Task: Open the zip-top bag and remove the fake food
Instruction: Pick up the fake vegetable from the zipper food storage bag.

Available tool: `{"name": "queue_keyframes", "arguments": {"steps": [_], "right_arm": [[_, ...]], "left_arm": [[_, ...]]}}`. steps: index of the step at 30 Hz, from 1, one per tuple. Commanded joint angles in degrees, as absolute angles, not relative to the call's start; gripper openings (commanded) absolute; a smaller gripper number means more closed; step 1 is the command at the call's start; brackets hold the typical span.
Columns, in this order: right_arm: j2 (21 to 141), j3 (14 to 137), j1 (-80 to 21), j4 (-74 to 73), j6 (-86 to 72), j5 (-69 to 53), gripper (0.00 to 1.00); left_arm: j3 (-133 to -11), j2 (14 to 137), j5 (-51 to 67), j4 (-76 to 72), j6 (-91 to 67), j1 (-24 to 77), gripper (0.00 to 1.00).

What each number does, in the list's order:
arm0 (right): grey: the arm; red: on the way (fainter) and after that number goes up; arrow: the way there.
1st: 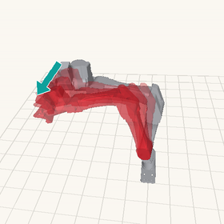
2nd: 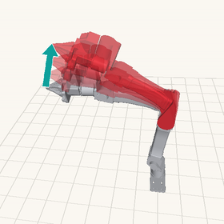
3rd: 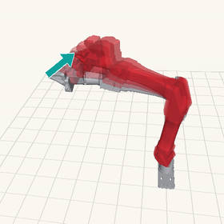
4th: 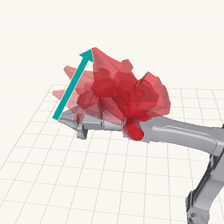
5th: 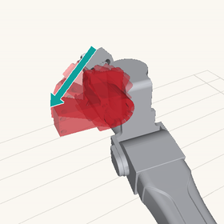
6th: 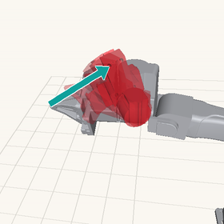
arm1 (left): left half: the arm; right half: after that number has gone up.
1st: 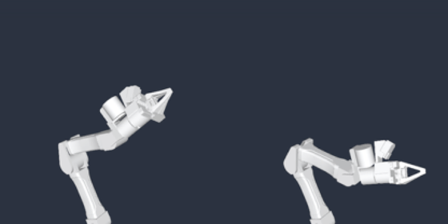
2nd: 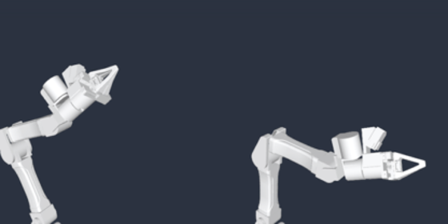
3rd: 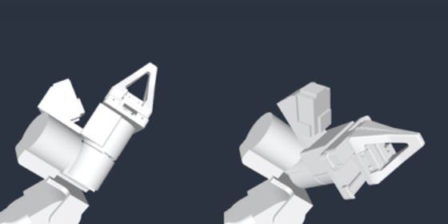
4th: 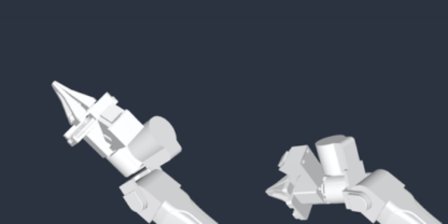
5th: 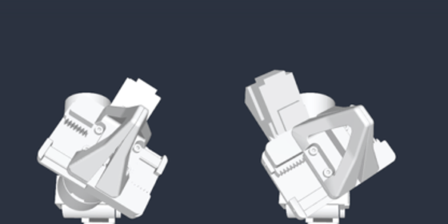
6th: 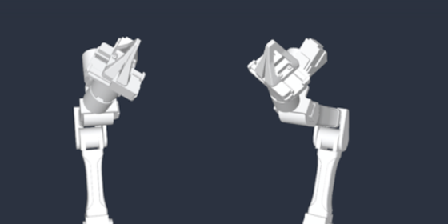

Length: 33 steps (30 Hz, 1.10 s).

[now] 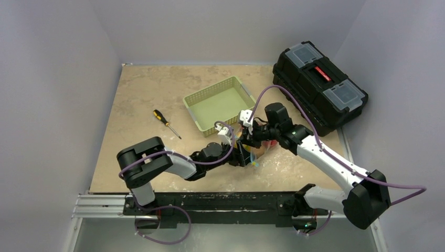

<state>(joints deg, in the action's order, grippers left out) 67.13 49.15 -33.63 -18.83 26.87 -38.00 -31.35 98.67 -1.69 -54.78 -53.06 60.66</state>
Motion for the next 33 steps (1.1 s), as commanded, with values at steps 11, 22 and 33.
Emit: {"name": "queue_keyframes", "arguments": {"steps": [11,22,33], "right_arm": [[66.9,48.8,-33.6,-15.9,26.4,-37.7,0.00],[66.6,48.7,-33.1,-16.0,26.7,-37.5,0.00],[66.7,48.5,-32.6,-16.0,26.9,-37.3,0.00]], "left_arm": [[-33.5,103.6,0.3,-56.0,-54.7,61.7,0.62],[-31.4,98.9,0.2,-54.9,-52.5,61.7,0.02],[-27.1,93.5,-1.6,-54.3,-50.9,61.6,0.00]]}}
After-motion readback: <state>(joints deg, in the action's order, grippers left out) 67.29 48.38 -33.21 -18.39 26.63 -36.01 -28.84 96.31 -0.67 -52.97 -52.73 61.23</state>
